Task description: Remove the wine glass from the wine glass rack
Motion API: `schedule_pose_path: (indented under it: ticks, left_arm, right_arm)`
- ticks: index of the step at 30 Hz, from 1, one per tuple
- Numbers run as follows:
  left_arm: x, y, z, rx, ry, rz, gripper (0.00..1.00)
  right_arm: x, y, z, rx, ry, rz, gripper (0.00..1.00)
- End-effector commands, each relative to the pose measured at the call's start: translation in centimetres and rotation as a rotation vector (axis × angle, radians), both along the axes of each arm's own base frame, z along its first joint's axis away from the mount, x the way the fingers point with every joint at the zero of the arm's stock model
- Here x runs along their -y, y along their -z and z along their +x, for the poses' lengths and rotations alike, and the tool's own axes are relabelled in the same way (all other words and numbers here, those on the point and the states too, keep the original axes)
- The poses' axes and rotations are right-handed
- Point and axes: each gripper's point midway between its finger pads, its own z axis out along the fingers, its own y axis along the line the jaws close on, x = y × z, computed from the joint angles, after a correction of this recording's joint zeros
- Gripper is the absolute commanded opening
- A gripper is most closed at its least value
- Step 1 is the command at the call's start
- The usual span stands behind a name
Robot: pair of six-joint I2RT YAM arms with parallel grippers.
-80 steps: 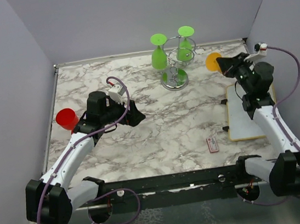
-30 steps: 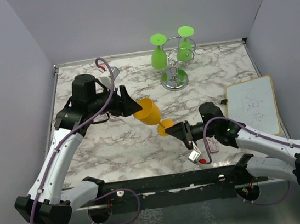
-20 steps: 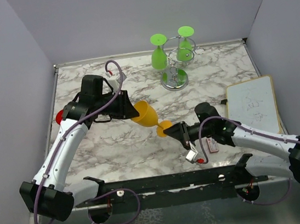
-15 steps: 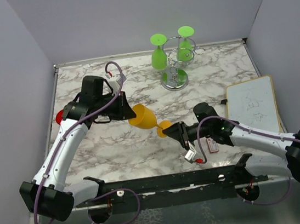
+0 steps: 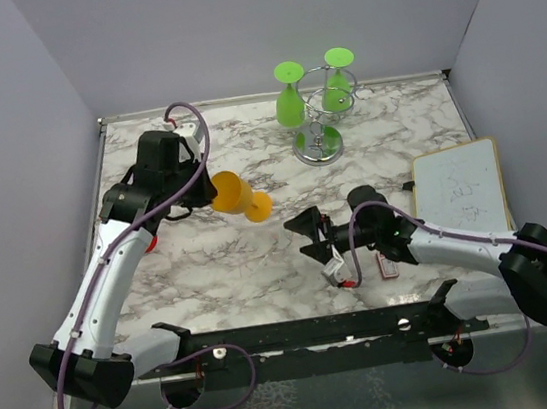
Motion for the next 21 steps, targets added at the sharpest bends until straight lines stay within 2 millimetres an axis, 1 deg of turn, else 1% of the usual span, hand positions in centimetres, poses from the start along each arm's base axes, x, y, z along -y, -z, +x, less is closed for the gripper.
schedule_pose_path:
  ticks: [1,2,3,5,6,7,8,9,10,12,13,14,15,16,18,19,21]
  left_arm:
    - [-5.4,0.8,2.0,0.037,-0.246,0.207,0.00]
    - [-6.2,1.4,2.3,0.019,-0.272,0.227,0.00]
    - [-6.8,2.0,2.6,0.001,-0.297,0.237,0.00]
    - [-8.1,3.1,3.2,-0.034,-0.338,0.244,0.00]
    - [-8.7,3.6,3.5,-0.050,-0.362,0.248,0.00]
    - [-9.4,4.2,3.8,-0.068,-0.386,0.251,0.00]
    - [-10.1,4.7,4.0,-0.083,-0.411,0.250,0.00]
    - [-10.7,5.2,4.2,-0.094,-0.431,0.246,0.00]
    - [-11.3,5.9,4.3,-0.107,-0.445,0.241,0.00]
    - [-12.4,7.2,4.6,-0.123,-0.481,0.244,0.00]
    - [-13.0,7.7,4.6,-0.130,-0.502,0.253,0.00]
    - [-13.5,8.2,4.5,-0.139,-0.527,0.260,0.00]
    - [-14.0,8.7,4.5,-0.145,-0.549,0.266,0.00]
    - [-14.3,9.0,4.5,-0.150,-0.563,0.260,0.00]
    - [-14.6,9.5,4.6,-0.148,-0.579,0.248,0.00]
    - [-14.8,9.7,4.6,-0.145,-0.593,0.246,0.00]
    - [-15.3,10.2,4.5,-0.148,-0.618,0.250,0.00]
  right_arm:
    - [-1.5,-2.5,2.6,-0.362,0.193,0.125,1.00]
    - [-1.8,-3.0,3.3,-0.433,0.236,0.142,1.00]
    - [-2.1,-3.3,3.7,-0.488,0.254,0.154,1.00]
    - [-2.5,-4.3,3.6,-0.570,0.253,0.198,1.00]
    - [-2.3,-4.5,3.4,-0.625,0.271,0.243,1.00]
    - [-2.0,-5.5,3.6,-0.676,0.298,0.335,1.00]
    - [-1.4,-8.3,4.4,-0.703,0.330,0.504,1.00]
    - [-0.2,-9.8,5.4,-0.787,0.397,0.657,1.00]
    - [1.5,-11.4,7.1,-0.867,0.491,0.838,1.00]
    - [5.1,-12.2,10.5,-1.073,0.718,1.114,1.00]
    - [6.3,-11.7,11.9,-1.169,0.835,1.172,1.00]
    - [7.0,-11.8,13.1,-1.239,0.928,1.198,1.00]
    - [7.3,-11.7,14.0,-1.283,1.026,1.168,1.00]
    - [7.5,-12.1,14.7,-1.292,1.103,1.122,1.00]
    - [8.1,-12.2,15.9,-1.252,1.274,1.025,1.00]
    - [8.4,-12.6,16.4,-1.234,1.331,1.004,1.00]
    - [8.7,-12.7,16.9,-1.215,1.404,0.962,1.00]
